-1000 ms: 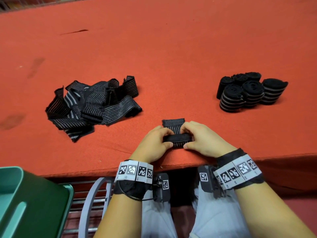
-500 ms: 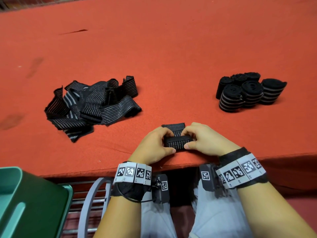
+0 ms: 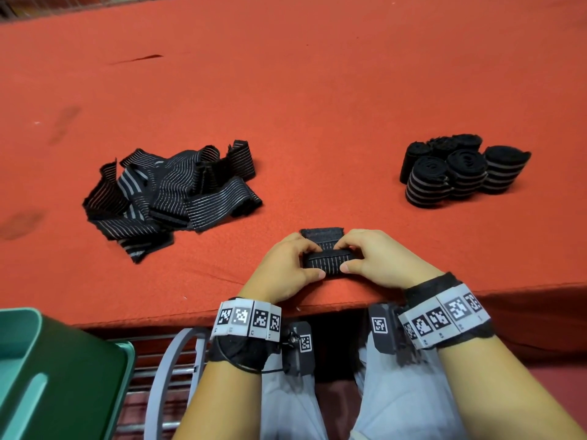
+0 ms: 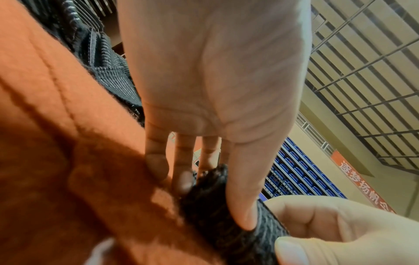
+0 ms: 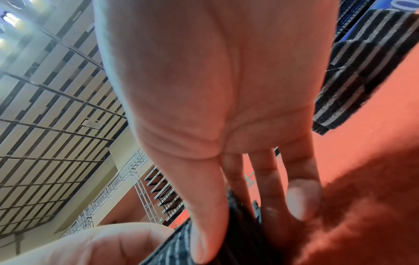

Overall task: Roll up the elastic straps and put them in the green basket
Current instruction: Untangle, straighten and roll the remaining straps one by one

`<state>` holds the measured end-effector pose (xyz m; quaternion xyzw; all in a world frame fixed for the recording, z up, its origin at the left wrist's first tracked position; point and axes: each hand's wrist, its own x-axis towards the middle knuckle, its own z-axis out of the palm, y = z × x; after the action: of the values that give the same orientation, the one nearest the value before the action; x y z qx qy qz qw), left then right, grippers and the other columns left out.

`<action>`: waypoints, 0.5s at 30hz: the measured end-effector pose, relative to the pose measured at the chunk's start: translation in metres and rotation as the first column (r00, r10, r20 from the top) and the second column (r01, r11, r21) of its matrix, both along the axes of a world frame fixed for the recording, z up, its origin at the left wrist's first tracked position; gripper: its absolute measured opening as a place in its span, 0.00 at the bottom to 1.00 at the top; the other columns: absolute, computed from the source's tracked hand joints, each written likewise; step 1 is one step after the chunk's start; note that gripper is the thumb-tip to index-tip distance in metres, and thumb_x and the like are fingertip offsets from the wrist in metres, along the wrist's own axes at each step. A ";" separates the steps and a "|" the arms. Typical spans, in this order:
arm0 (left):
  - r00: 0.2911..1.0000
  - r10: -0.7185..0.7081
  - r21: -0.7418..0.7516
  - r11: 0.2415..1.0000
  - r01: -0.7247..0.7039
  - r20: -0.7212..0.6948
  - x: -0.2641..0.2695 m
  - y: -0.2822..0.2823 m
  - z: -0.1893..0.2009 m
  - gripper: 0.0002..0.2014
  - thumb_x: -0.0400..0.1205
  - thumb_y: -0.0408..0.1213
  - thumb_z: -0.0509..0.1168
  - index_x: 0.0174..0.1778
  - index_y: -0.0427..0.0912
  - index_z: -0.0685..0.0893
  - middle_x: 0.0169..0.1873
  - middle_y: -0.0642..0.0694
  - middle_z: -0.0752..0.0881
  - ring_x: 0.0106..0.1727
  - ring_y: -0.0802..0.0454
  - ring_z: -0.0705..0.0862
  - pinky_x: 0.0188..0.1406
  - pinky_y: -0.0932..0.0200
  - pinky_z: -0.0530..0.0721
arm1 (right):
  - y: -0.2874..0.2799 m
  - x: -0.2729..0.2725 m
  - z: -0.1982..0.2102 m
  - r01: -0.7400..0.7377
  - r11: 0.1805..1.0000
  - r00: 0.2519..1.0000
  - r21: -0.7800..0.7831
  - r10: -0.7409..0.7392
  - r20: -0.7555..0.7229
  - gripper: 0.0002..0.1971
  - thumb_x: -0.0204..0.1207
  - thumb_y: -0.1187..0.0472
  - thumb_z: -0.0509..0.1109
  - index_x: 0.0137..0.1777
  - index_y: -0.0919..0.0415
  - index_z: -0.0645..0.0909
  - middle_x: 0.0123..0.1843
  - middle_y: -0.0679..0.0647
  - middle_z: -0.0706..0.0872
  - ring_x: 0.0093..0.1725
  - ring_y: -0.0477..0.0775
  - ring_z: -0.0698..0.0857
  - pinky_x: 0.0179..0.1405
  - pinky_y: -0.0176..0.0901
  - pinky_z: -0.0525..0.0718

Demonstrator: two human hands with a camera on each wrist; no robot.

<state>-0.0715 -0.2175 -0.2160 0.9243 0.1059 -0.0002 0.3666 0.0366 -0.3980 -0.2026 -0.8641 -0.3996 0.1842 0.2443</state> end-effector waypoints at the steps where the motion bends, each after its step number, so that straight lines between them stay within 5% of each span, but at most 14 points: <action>1: 1.000 0.000 0.001 1.000 0.000 -0.003 0.000 0.000 0.000 0.18 0.73 0.43 0.78 0.58 0.53 0.86 0.49 0.59 0.80 0.53 0.59 0.79 0.58 0.58 0.76 | 0.000 0.000 0.000 0.004 1.000 1.000 0.002 -0.004 -0.004 0.15 0.74 0.56 0.78 0.60 0.50 0.85 0.54 0.44 0.84 0.55 0.47 0.80 0.55 0.43 0.75; 7: 0.999 0.028 -0.079 0.996 -0.029 -0.017 -0.005 -0.001 0.004 0.18 0.76 0.43 0.76 0.60 0.57 0.81 0.51 0.61 0.84 0.51 0.67 0.80 0.50 0.65 0.76 | -0.002 -0.004 0.002 0.051 0.998 0.996 0.020 -0.049 -0.069 0.20 0.73 0.55 0.77 0.63 0.41 0.77 0.48 0.41 0.84 0.46 0.43 0.83 0.49 0.44 0.81; 15: 0.998 0.022 -0.093 0.995 -0.027 -0.057 -0.004 0.000 0.009 0.14 0.77 0.43 0.75 0.54 0.55 0.80 0.46 0.57 0.84 0.39 0.61 0.81 0.42 0.61 0.76 | -0.001 -0.005 0.000 0.048 0.998 0.995 0.027 -0.045 -0.094 0.19 0.69 0.55 0.81 0.57 0.43 0.80 0.50 0.41 0.84 0.49 0.40 0.82 0.47 0.37 0.76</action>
<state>-0.0750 -0.2176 -0.2069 0.9044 0.1275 -0.0266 0.4063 0.0320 -0.3990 -0.2026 -0.8599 -0.3701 0.2130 0.2796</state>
